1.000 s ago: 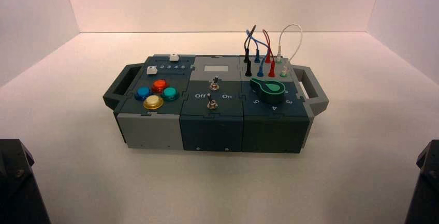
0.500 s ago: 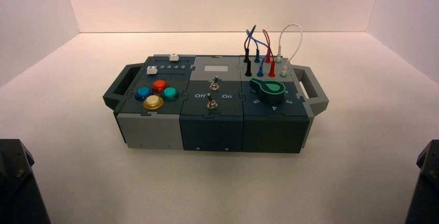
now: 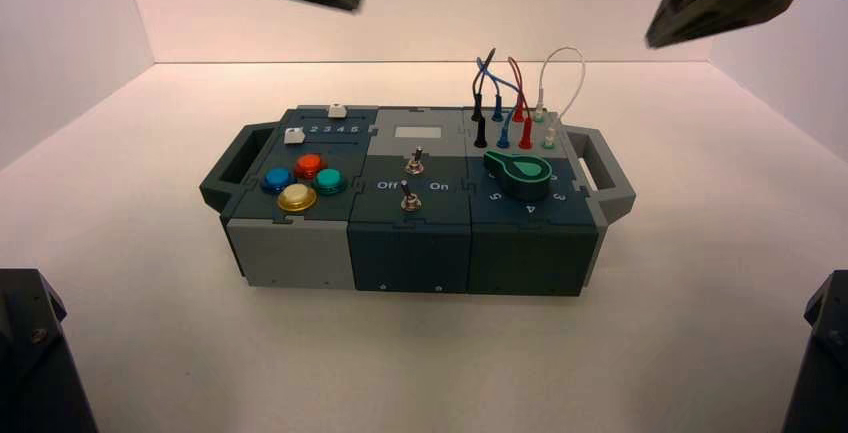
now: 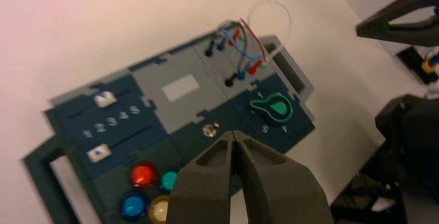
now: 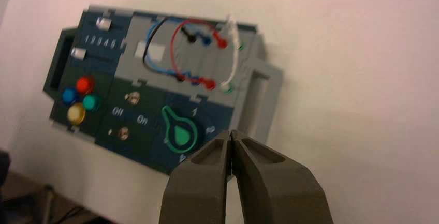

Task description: Pull the white wire.

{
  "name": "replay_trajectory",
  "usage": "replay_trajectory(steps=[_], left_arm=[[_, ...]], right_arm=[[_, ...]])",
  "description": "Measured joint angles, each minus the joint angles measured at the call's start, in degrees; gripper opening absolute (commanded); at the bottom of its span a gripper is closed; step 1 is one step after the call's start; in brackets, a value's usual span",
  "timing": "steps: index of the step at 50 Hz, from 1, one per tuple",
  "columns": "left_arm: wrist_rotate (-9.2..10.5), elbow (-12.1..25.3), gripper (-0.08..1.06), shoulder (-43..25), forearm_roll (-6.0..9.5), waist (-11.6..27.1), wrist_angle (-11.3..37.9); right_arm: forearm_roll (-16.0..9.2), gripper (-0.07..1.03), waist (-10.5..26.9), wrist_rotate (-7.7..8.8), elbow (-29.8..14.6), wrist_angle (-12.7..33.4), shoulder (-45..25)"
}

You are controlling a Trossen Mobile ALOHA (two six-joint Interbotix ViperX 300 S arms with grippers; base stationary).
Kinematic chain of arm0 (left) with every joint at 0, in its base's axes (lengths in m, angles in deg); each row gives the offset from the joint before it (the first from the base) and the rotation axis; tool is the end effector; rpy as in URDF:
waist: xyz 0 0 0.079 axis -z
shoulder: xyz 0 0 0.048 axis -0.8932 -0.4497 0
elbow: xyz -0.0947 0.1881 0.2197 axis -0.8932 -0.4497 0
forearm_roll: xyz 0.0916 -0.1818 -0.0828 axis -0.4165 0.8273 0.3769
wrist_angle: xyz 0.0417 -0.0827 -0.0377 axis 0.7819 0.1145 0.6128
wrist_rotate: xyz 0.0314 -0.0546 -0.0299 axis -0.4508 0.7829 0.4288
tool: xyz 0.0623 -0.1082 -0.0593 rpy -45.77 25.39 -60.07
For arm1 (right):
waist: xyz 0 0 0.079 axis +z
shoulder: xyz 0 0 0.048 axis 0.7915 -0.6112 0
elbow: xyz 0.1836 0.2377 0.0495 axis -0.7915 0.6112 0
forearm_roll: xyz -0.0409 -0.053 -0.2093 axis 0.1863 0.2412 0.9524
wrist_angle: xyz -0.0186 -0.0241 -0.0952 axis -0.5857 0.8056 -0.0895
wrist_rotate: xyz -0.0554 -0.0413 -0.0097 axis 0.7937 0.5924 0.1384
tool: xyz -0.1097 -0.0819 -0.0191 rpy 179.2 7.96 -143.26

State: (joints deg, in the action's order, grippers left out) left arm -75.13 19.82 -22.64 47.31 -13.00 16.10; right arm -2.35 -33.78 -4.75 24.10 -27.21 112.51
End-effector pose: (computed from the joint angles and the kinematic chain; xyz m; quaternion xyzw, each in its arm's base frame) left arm 0.2028 -0.2556 0.1280 0.0195 0.4138 -0.3437 0.8428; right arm 0.2295 0.1217 0.1119 0.0792 0.4901 0.1715 0.8509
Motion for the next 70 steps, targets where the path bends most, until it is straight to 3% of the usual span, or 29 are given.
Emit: replay_trajectory(steps=[3,13,25,42,53,70], left_arm=[[0.70,0.44,-0.03,-1.76,0.09,1.41,-0.79],[1.32,1.85,-0.03,-6.24,0.09,4.04,-2.72],[1.41,2.90,-0.03,-9.40,0.09,5.01,-4.31],[1.41,2.90,-0.03,-9.67,0.09,5.01,-5.01],[1.41,3.08,-0.03,-10.46,0.09,5.01,-5.19],[1.41,3.25,-0.03,-11.60,0.09,5.01,-5.19]], right_arm=[[-0.70,0.25,0.09,0.00,0.09,0.00,0.35],[-3.25,0.37,0.18,0.00,0.79,-0.09,0.88],[-6.06,0.34,0.18,0.00,2.99,-2.20,0.00],[-6.59,0.32,0.35,0.44,3.43,-4.83,-5.45],[-6.59,0.40,0.62,0.88,1.93,-6.15,-9.84],[-7.82,0.41,5.27,0.88,-0.62,-9.67,-17.49]])
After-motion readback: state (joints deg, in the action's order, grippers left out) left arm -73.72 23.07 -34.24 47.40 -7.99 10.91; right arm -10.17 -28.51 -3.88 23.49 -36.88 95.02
